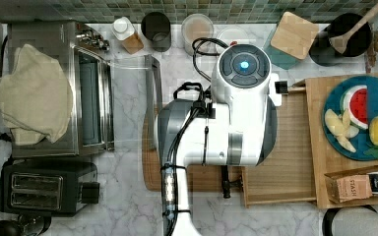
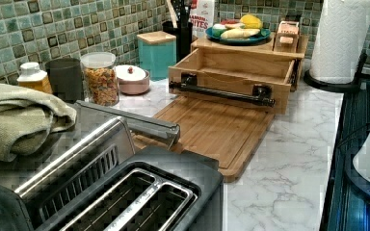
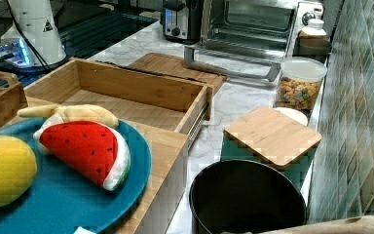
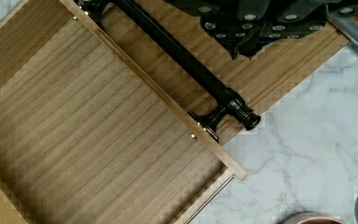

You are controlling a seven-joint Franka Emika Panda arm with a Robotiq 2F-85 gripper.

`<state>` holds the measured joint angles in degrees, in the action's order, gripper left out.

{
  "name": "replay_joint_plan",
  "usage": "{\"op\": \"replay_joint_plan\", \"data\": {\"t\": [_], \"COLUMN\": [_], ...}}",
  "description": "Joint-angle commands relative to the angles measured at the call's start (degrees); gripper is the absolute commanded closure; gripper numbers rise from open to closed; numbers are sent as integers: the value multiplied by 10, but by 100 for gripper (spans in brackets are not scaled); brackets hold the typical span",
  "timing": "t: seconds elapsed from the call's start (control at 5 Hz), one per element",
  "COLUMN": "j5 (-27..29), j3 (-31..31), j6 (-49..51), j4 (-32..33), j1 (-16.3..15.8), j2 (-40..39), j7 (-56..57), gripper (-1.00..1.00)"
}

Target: Close the drawer.

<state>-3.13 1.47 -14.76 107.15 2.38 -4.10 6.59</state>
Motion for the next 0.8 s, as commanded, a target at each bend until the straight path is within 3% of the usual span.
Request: {"op": "replay_joint_plan", "data": {"t": [0.2,0.6,0.8], "j5": [-4,20,19], "j3": [0,-9,-35], "j6": [-9,-145,-177], "j4": [1,137,163], "j1": [1,-3,-10], "j2": [0,61,58], "j7": [0,150,153], "gripper": [100,100,100]}}
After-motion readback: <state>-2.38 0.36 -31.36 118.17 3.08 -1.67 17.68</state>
